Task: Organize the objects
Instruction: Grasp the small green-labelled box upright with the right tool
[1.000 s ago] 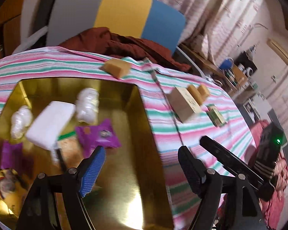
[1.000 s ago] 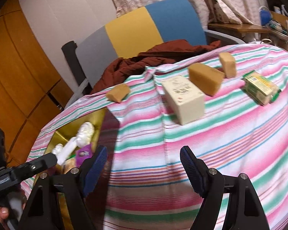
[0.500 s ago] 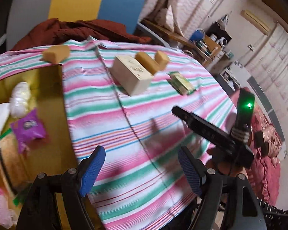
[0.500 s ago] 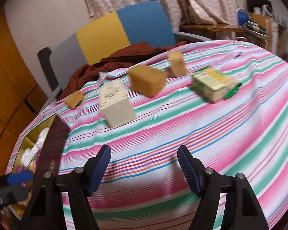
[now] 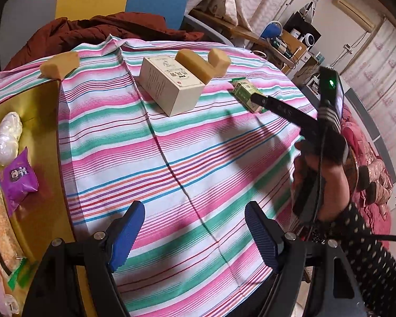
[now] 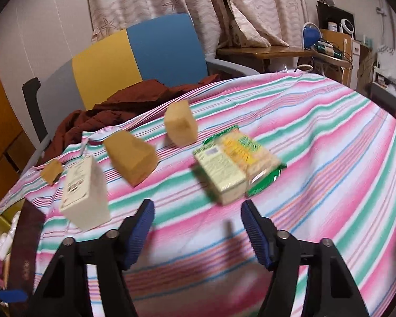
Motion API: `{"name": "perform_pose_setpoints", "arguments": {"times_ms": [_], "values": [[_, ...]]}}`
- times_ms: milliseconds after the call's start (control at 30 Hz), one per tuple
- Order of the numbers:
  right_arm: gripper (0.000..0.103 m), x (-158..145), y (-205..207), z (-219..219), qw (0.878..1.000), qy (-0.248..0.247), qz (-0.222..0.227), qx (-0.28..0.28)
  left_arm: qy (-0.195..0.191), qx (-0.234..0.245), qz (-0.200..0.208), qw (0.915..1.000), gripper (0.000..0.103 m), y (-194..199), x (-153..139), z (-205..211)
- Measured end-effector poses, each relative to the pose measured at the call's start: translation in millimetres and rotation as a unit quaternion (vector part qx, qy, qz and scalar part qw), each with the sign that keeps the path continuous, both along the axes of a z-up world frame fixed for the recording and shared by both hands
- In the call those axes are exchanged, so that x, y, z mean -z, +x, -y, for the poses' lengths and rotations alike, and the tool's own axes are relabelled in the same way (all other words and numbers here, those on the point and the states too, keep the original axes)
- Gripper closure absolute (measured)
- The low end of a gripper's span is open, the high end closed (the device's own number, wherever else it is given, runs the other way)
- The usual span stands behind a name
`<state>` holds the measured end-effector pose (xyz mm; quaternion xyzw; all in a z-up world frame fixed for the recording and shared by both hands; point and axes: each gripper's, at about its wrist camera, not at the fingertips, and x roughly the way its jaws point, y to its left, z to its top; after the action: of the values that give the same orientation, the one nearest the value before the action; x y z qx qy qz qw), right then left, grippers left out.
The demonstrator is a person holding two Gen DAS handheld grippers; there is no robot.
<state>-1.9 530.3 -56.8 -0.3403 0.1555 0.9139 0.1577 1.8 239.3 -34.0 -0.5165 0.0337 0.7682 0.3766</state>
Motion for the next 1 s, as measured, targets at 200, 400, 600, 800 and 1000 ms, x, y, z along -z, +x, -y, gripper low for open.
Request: {"name": "perform_pose_setpoints", "arguments": {"times_ms": [200,400,600,800,1000], "values": [[0.042,4,-34,-12,0.999,0.047,0.013,-0.003,-0.004,-0.006,-0.005,1.0,0.023,-4,-2,-1],[0.044,17,-53,-21,0.998,0.051,0.04,-0.007,-0.012,-0.011,-0.013,0.9998,0.023,-11,-2,-6],[0.073,26,-60,-11,0.995,0.064,0.067,-0.031,-0.023,-0.017,-0.038,0.9989,0.023,-25,0,-18],[0.073,27,-44,-4,0.998,0.038,0.054,-0.023,-0.035,-0.038,-0.056,0.9971,0.023,-49,3,-36],[0.073,29,-36,18,0.997,0.053,0.052,-0.028,-0.047,-0.051,-0.073,0.9949,0.017,-79,2,-78]]}}
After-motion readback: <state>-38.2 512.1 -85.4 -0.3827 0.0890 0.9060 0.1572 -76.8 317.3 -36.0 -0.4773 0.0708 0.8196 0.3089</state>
